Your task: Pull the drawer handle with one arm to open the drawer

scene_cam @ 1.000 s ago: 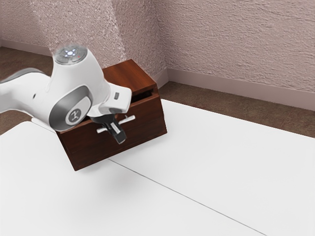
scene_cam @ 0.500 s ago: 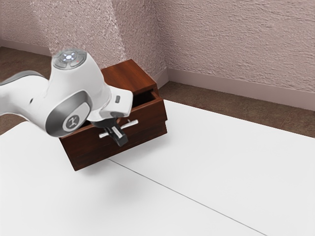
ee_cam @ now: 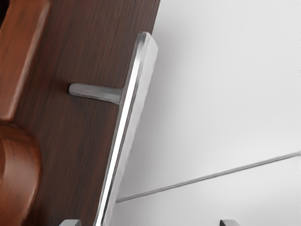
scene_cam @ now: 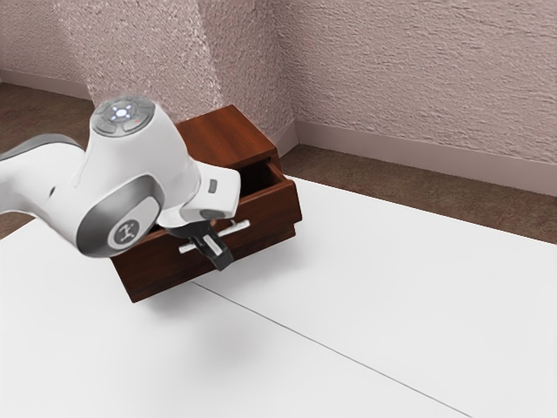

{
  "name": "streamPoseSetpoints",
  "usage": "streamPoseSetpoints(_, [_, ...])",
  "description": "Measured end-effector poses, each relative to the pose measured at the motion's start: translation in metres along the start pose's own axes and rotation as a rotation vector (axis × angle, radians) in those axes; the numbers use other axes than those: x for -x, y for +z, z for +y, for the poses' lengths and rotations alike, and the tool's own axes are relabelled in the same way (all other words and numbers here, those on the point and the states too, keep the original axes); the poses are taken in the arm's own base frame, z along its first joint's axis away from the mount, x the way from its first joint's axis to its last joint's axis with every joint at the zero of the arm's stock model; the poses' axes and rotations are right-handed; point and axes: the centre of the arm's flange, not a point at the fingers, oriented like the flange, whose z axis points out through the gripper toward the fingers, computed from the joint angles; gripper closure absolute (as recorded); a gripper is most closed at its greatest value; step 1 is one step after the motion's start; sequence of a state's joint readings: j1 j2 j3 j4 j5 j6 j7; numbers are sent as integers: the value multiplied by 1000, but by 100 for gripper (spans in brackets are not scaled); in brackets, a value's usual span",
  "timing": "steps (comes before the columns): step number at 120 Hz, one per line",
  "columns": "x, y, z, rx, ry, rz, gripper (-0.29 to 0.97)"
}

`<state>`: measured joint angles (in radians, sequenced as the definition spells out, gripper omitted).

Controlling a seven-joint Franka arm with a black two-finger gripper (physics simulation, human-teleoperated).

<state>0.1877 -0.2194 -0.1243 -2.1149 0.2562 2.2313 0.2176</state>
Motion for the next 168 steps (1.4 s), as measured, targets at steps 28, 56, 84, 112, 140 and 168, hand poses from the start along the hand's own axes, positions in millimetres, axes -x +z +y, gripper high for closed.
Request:
streamPoseSetpoints(28, [1,-4,9,0,-8,11,32])
streamPoseSetpoints(56, [0,-7,22,3,-9,24,31])
streamPoseSetpoints(84, [2,-10,31,5,-14,31,32])
streamPoseSetpoints(112, [3,-14,41,9,-17,38,31])
streamPoseSetpoints(140, [3,-17,43,6,-29,48,29])
streamPoseSetpoints(168, [4,-26,40,-5,-40,65,24])
